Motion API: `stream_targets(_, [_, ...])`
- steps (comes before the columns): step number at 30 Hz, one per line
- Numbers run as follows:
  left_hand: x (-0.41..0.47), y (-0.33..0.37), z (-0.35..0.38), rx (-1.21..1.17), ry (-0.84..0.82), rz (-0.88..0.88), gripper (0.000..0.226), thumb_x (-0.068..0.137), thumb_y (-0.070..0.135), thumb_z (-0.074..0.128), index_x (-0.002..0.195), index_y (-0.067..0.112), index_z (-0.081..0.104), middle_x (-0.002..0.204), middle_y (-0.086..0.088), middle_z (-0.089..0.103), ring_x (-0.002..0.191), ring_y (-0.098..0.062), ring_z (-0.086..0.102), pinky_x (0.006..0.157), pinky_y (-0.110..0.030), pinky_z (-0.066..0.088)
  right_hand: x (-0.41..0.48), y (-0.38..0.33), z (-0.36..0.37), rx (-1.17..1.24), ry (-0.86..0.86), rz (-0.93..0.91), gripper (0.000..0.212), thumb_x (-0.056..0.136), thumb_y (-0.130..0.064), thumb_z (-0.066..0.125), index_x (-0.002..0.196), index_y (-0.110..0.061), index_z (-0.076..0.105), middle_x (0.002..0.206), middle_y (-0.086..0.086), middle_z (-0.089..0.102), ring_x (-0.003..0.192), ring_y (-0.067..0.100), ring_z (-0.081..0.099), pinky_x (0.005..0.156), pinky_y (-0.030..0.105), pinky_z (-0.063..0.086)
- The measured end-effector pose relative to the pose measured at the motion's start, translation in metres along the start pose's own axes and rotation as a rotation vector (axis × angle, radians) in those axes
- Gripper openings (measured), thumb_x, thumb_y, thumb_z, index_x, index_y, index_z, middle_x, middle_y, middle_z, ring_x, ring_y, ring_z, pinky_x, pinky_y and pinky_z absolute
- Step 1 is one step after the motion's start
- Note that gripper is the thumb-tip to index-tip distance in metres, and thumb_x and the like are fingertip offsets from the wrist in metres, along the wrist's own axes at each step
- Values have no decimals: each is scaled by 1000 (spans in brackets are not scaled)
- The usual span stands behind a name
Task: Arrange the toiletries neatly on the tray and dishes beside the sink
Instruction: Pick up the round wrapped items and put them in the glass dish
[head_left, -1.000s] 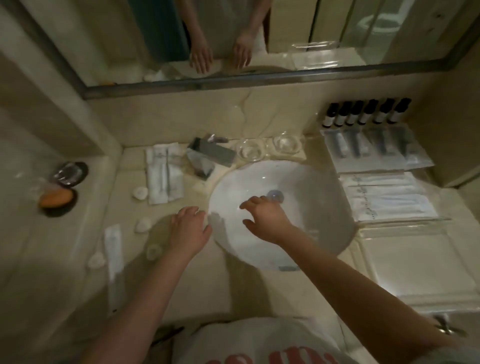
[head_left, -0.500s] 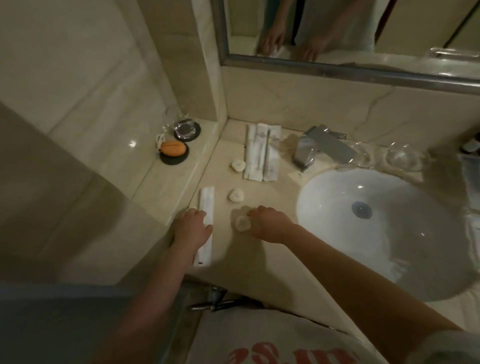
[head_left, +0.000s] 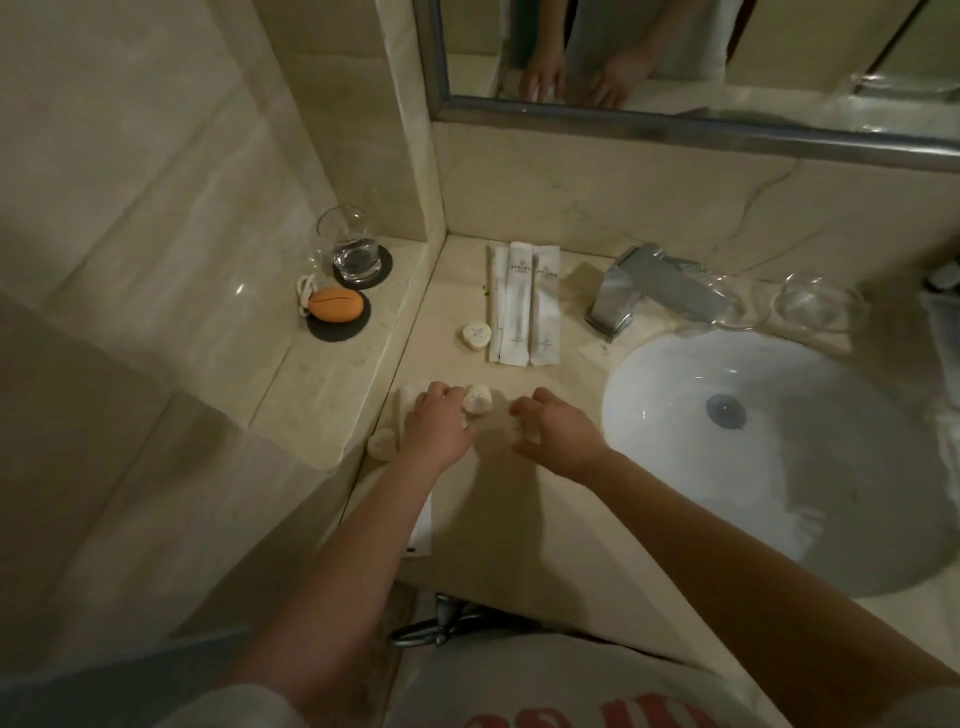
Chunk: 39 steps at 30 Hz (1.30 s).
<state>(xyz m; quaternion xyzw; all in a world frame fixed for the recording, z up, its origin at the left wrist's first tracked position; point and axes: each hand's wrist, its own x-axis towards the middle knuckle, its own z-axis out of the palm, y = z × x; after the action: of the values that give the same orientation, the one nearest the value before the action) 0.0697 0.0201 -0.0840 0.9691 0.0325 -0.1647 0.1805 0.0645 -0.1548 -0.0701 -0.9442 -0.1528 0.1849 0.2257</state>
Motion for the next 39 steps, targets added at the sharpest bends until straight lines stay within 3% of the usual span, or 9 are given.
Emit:
stream_targets(4, [19,15,6,-40,-35,-45,53,82,40,61,127,16,47,130,-10,43,114,-31,48,93,-41,46,-9,11,-22,131,134,11,45,79,-20,71,121,-15,56,111,6,50,84,14,50,75,23,42])
stream_targets(8, [25,21,16,-29,18,-100,54,83,40,61,129,18,44,131,-10,43,113,-32,50,92,-42,47,-20,23,-33,251,209,23,44,74,-14,75,115,-15,60,109,5,54,84,15,51,78,29,49])
stream_targets(13, [22,29,19,-17,47,-87,45,87,34,56,126,14,48,130,-11,45,110,-33,53,87,-37,44,-33,40,-42,337,246,95,43,72,-16,77,111,-15,61,107,4,61,79,14,53,73,23,43])
stream_targets(18, [16,62,17,-249,33,-77,41,82,26,63,119,12,53,123,-14,49,106,-33,54,88,-36,43,-44,59,-57,464,275,197,32,72,-21,77,98,-15,58,88,-7,57,63,3,49,58,12,38])
stream_targets(23, [5,121,13,-366,79,44,44,78,24,69,118,11,56,119,-10,50,105,-28,53,89,-33,43,-66,91,-85,554,320,243,30,75,-15,74,95,-15,52,91,7,61,76,20,52,63,26,45])
stream_targets(26, [-1,161,10,-373,89,137,44,79,26,68,119,14,54,119,-7,50,105,-24,53,90,-34,47,-82,115,-104,524,353,270,33,77,-15,74,106,-19,59,92,0,58,82,17,53,62,8,41])
stream_targets(28, [-4,188,9,-352,90,209,48,80,28,68,123,15,52,120,-5,49,106,-23,53,91,-32,46,-89,134,-114,527,402,292,31,76,-18,76,104,-19,64,94,-3,59,83,15,54,67,13,41])
stream_targets(32, [-5,242,9,-287,112,335,49,80,30,69,124,15,53,121,-5,48,105,-22,54,84,-25,40,-102,180,-129,630,477,351,18,81,-20,70,97,-23,63,75,-5,55,65,11,51,67,28,45])
stream_targets(39, [17,326,15,-189,117,470,48,79,28,68,123,13,55,122,-7,48,108,-26,53,87,-31,44,-110,252,-161,801,578,469,20,86,-11,61,105,-16,62,80,-2,57,58,13,62,59,21,50])
